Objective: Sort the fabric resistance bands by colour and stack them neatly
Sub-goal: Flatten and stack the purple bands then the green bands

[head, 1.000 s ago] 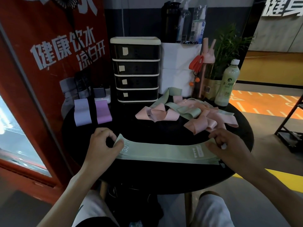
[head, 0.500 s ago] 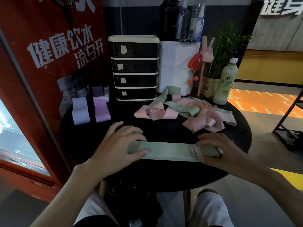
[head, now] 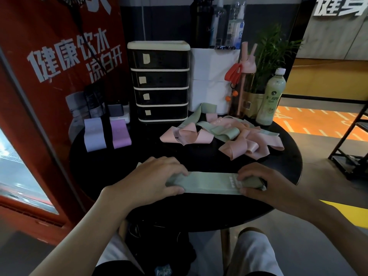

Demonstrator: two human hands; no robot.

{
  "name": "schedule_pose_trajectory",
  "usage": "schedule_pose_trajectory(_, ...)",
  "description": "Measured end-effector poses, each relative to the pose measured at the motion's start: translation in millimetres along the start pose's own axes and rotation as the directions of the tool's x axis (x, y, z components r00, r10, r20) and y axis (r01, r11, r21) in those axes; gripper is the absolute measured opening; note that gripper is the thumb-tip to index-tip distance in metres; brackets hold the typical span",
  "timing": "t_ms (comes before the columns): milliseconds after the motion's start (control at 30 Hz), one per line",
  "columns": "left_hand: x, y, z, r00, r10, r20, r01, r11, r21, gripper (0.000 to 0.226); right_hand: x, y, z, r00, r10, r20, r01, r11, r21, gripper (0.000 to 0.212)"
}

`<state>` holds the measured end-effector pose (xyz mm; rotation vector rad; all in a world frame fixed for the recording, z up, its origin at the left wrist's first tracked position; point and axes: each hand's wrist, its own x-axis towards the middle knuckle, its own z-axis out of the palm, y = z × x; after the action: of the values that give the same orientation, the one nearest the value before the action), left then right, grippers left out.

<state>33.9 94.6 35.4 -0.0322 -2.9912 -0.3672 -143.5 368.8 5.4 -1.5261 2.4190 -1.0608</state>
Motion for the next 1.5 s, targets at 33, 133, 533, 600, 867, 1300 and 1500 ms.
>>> schedule_pose_trajectory(33,2.1,2.1,-0.2,1.000,0.014,0.003,-0.014,1.000,-0.022,0.045,0.1,0.6,0.1,1.000,-0.006,0.000,0.006,1.000,0.001,0.023)
schedule_pose_trajectory(133,7.9,5.7,3.3,0.999,0.038,0.024,-0.035,0.994,-0.100,0.043,-0.3,1.1,0.8,1.000,-0.019,-0.005,0.019,1.000,0.015,0.024)
schedule_pose_trajectory(533,30.3,21.2,8.3,0.999,0.007,-0.048,-0.015,0.987,-0.159,0.035,0.4,-0.7,-1.3,1.000,0.005,0.020,-0.005,1.000,-0.001,0.025)
schedule_pose_trajectory(600,41.3,28.9,13.8,0.993,-0.012,-0.117,-0.009,0.984,-0.179,0.031,2.5,-3.1,-5.0,0.999,0.014,0.037,-0.013,1.000,-0.021,0.023)
schedule_pose_trajectory(867,55.4,26.0,48.1,0.996,-0.055,-0.066,0.054,0.998,-0.020,0.040,75.9,-8.5,-34.5,0.986,0.103,-0.132,-0.102,0.995,0.013,0.010)
schedule_pose_trajectory(1300,57.7,20.4,51.4,0.998,-0.046,-0.045,0.046,0.999,0.013,0.042,181.6,46.9,-24.2,0.863,0.474,-0.175,-0.500,0.850,-0.165,0.013)
schedule_pose_trajectory(1500,57.4,20.3,51.0,0.998,-0.044,-0.047,0.044,0.999,0.006,0.039,182.3,51.1,-23.1,0.870,0.465,-0.163,-0.487,0.862,-0.143,0.040)
